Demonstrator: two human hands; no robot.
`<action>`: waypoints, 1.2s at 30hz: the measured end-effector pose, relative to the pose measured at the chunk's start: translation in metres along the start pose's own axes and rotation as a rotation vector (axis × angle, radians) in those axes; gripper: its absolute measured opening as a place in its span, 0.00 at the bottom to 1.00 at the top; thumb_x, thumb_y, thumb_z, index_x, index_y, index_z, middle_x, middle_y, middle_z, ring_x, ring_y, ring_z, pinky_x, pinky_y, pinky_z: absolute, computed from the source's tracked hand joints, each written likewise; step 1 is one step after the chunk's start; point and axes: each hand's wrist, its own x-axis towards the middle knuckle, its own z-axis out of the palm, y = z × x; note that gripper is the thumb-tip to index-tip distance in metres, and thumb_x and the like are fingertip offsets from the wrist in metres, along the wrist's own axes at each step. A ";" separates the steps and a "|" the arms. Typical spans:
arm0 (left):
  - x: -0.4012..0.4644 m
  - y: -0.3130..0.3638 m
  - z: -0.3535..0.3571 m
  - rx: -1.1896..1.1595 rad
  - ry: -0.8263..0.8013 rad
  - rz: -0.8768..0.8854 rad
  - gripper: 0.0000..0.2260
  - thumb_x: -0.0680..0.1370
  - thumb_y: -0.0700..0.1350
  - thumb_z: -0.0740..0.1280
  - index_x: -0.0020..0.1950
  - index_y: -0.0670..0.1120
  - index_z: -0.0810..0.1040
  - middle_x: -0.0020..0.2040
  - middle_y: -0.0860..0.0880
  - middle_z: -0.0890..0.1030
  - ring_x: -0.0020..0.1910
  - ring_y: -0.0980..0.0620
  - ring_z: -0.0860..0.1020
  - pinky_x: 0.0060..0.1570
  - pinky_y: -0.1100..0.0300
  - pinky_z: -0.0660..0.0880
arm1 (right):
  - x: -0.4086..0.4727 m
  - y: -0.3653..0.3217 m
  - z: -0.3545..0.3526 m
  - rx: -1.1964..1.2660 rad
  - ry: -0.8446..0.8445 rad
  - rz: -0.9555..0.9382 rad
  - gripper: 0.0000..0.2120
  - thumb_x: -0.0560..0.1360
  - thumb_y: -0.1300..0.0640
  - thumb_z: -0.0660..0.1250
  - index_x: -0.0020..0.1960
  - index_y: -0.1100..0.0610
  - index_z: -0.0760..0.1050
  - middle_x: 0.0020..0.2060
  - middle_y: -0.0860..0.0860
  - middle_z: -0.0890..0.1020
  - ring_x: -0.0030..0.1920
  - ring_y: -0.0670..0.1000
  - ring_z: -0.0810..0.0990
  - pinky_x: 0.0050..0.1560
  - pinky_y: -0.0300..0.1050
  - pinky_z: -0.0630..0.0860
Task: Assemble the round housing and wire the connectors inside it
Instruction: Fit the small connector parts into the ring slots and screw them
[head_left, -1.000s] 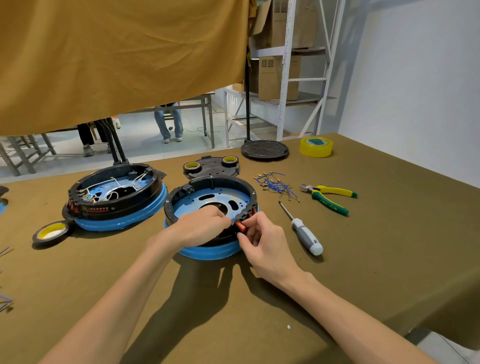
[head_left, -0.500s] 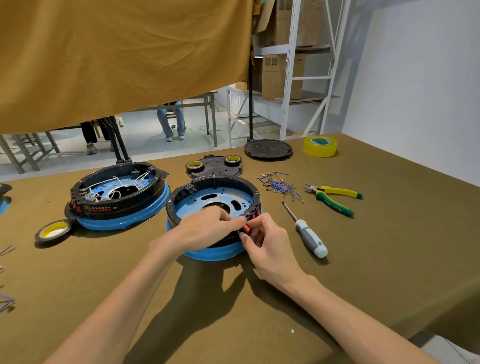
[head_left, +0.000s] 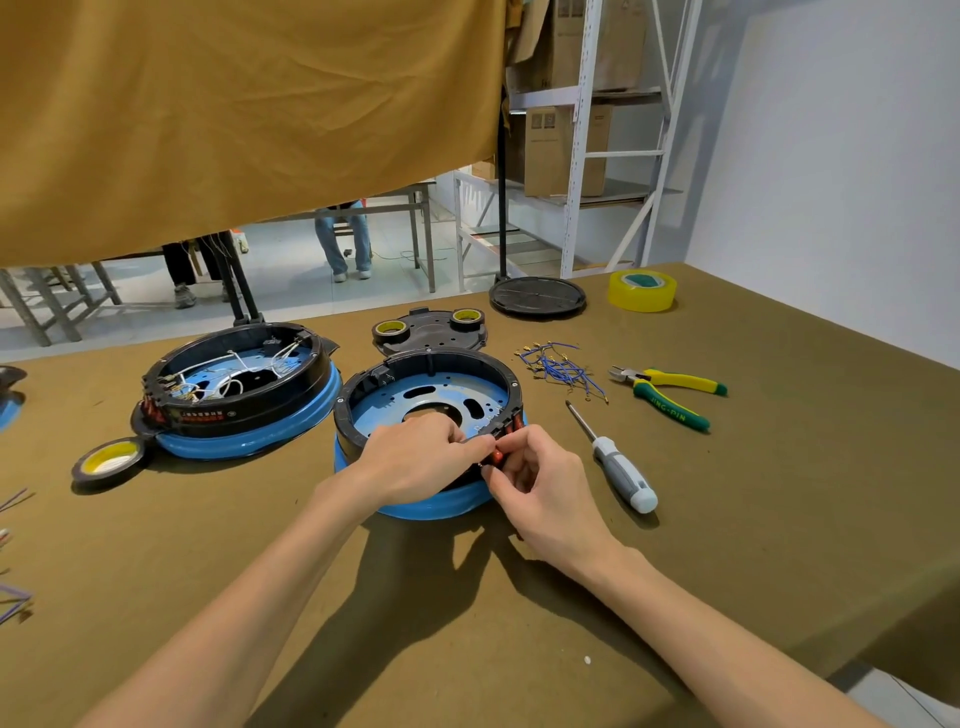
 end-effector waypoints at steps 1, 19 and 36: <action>0.000 0.000 0.000 0.003 0.010 0.002 0.26 0.78 0.71 0.54 0.39 0.51 0.74 0.31 0.53 0.70 0.30 0.53 0.70 0.37 0.56 0.64 | 0.000 0.000 -0.001 0.000 -0.005 -0.001 0.12 0.77 0.60 0.73 0.54 0.46 0.75 0.41 0.44 0.81 0.42 0.44 0.80 0.40 0.35 0.78; 0.001 -0.004 0.006 -0.020 0.092 -0.015 0.29 0.77 0.69 0.57 0.49 0.46 0.82 0.32 0.55 0.75 0.34 0.54 0.76 0.36 0.57 0.64 | -0.002 -0.002 -0.004 0.018 -0.049 0.011 0.10 0.79 0.61 0.71 0.55 0.48 0.77 0.40 0.48 0.81 0.38 0.46 0.78 0.39 0.38 0.76; -0.004 0.000 0.003 0.037 0.118 0.018 0.16 0.80 0.67 0.56 0.49 0.59 0.77 0.41 0.59 0.78 0.42 0.59 0.76 0.45 0.55 0.70 | 0.000 -0.001 -0.007 -0.004 -0.045 0.082 0.05 0.79 0.56 0.72 0.52 0.47 0.80 0.37 0.47 0.83 0.36 0.47 0.81 0.38 0.40 0.79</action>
